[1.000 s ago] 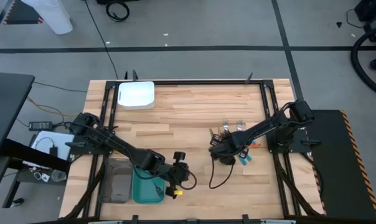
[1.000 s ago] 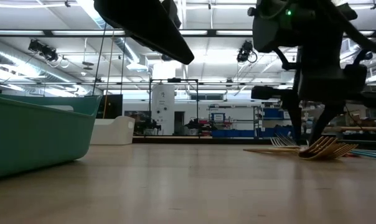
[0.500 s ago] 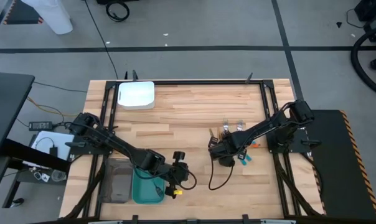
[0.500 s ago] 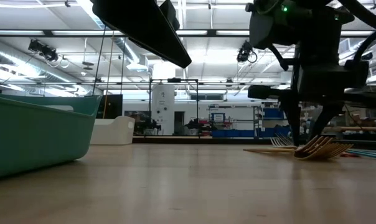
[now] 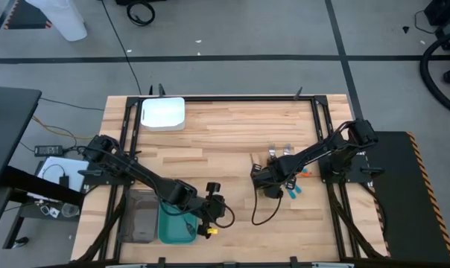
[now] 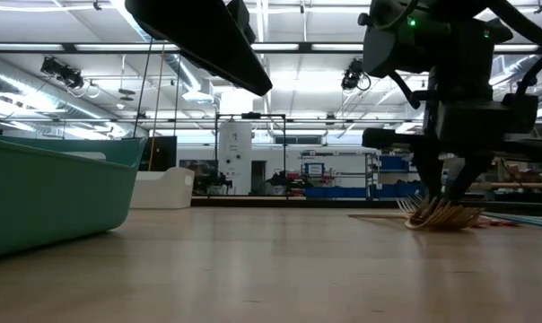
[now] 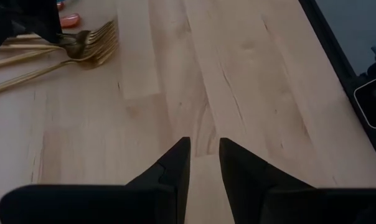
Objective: Sort silverware by color (type)
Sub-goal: Put the gold fork into the black bin
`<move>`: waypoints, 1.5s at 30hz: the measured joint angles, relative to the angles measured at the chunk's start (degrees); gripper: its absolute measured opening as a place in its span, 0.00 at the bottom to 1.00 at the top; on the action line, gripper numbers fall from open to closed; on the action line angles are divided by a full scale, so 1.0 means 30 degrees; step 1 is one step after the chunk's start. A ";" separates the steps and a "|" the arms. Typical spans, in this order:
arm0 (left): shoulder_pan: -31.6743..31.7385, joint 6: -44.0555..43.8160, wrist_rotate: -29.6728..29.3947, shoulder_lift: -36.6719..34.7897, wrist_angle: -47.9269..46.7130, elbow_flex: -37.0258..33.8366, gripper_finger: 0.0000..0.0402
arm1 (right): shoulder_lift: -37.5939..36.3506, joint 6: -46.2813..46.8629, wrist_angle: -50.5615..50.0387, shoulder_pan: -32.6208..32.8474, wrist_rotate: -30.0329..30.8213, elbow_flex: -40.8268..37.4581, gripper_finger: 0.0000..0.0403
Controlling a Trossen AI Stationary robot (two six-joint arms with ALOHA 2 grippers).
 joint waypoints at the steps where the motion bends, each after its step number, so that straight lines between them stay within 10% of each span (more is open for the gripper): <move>1: 0.0007 -0.0008 -0.0005 0.0000 0.0000 0.0000 0.23 | 0.0007 -0.0099 0.0007 0.0000 0.0007 0.0000 0.09; 45: -0.0226 0.1251 -0.0058 0.0000 -0.2645 0.0011 0.23 | -0.0239 0.3747 -0.0934 0.1510 -0.0328 0.4342 0.08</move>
